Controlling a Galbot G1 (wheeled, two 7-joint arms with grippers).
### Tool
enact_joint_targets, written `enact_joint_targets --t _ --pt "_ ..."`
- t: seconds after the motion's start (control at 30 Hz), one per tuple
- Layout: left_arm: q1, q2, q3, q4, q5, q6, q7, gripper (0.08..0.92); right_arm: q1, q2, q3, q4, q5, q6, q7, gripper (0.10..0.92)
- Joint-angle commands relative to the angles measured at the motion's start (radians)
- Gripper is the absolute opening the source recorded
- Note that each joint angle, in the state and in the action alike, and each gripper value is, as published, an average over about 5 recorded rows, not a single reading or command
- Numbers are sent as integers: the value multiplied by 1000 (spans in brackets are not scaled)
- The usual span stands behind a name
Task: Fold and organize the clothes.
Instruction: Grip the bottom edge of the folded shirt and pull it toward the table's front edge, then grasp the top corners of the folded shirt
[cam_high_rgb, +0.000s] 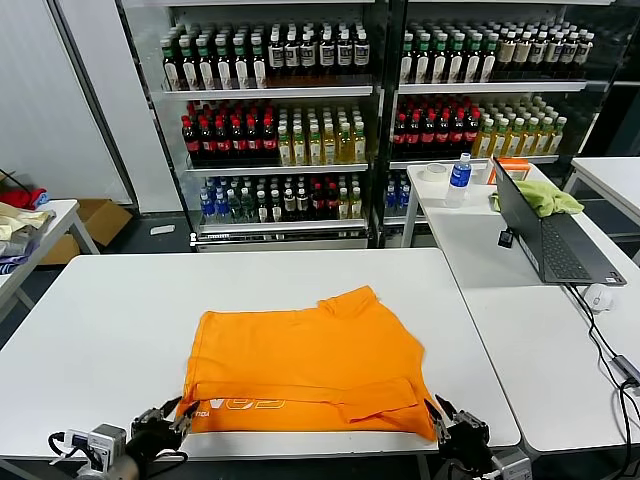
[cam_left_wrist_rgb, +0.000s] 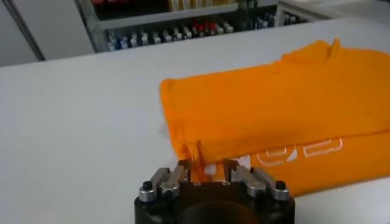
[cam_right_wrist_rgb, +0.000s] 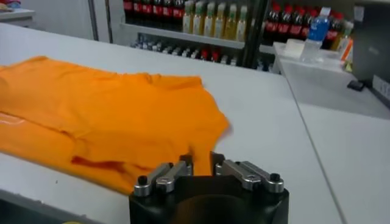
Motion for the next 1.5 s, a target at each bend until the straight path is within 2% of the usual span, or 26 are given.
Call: enact_joint_targets --t 0.03,0.13,0.3,0.47,0.6,0.9,1.2,1.5 --pt "-89 43 -70 -37 -61 4 11 489 84 -29 7 53 79 -50 17 510" --pt "-159 64 -37 26 -69 -21 35 575 232 -35 -25 -10 144 -83 50 597" --pt "-316 82 64 149 -77 -46 77 723 526 -15 -133 -206 220 -113 104 744" --pt "-480 80 155 271 -78 -62 107 814 747 29 -255 -394 228 -123 132 818" --pt "-601 72 243 362 -80 -62 115 822 875 78 -324 -516 228 -124 138 822" --pt "-784 41 389 571 -68 -70 143 823 1044 194 -439 -778 225 -118 127 823" --pt "-847 16 456 686 -42 -93 175 823 1127 298 -481 -978 190 -73 121 823" --pt "-910 -6 498 799 -26 -97 178 823 1124 344 -499 -1024 189 -64 135 823"
